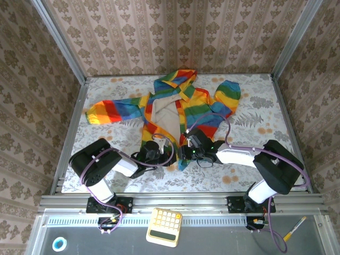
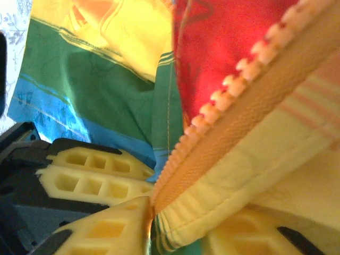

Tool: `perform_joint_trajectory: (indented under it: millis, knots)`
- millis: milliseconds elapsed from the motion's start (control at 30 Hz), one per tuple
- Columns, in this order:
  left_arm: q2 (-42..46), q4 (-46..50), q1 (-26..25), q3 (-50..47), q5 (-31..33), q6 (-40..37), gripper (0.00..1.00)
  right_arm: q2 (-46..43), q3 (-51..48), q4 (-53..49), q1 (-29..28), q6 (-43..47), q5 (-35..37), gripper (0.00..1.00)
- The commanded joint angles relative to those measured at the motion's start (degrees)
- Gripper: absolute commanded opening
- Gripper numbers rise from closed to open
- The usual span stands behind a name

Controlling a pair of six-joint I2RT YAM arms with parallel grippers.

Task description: Zip up the jacket

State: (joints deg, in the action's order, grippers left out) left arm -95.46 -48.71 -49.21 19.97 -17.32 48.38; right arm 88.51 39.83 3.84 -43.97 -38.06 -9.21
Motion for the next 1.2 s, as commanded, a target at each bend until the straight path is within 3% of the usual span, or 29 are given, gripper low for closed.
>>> perform_joint_trajectory:
  millis: [0,67,400,567,767,1000,1167]
  knots:
    - [3.3,2.8,1.7,-0.2,-0.3,-1.3,0.0,-1.3,0.3,-0.3,-0.3,3.9,0.7,0.06]
    - [6.1,5.7,3.0,-0.2,-0.9,-2.6,0.0,-3.2,1.7,-3.5,0.1,7.7,0.7,0.0]
    - [28.0,34.3,7.5,6.9,-1.0,-17.6,0.0,-11.2,12.2,-21.8,4.9,23.2,-4.7,0.0]
    - [32.1,35.5,9.0,9.6,-3.8,-23.1,0.0,-14.3,14.4,-25.1,5.5,27.2,-5.4,0.0]
    - [35.0,32.7,9.2,11.6,-6.3,-28.4,0.0,-16.1,14.6,-24.6,8.2,30.8,-11.5,0.0]
    - [37.1,30.1,9.2,11.8,-8.6,-34.4,0.0,-12.5,16.0,-23.8,13.4,35.2,-25.6,0.0]
    - [38.9,26.8,9.2,10.8,-9.3,-34.3,0.0,-10.7,17.5,-21.6,17.6,37.8,-34.4,0.0]
